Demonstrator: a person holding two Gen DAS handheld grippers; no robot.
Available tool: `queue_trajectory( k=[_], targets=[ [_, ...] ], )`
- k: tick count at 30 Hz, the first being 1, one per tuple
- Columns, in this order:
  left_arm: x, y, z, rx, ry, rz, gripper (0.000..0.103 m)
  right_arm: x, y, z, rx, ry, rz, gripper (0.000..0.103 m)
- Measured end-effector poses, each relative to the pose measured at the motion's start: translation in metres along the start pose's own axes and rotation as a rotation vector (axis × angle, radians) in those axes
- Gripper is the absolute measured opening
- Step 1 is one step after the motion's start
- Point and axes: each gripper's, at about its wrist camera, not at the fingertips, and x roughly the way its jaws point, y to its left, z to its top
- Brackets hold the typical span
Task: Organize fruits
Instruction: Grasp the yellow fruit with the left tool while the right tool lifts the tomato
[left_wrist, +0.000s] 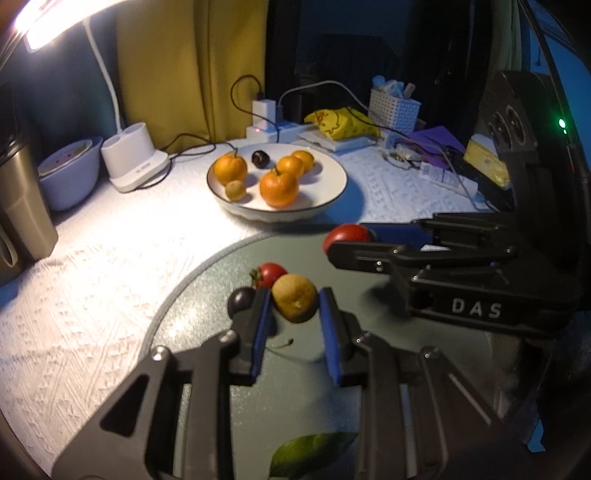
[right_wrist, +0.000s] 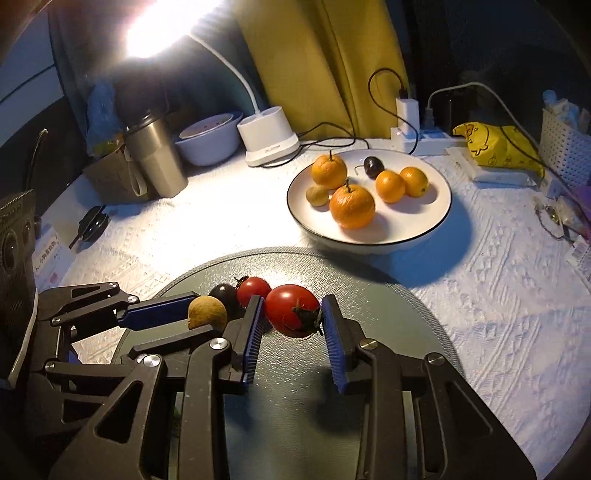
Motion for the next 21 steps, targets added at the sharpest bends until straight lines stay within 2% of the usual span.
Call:
queue_trajectory(
  k=[21],
  targets=[
    [0.010, 0.004, 0.037, 0.021, -0.032, 0.007, 0.027, -0.008, -0.029, 0.023, 0.020, -0.049, -0.014, 0.034]
  ],
)
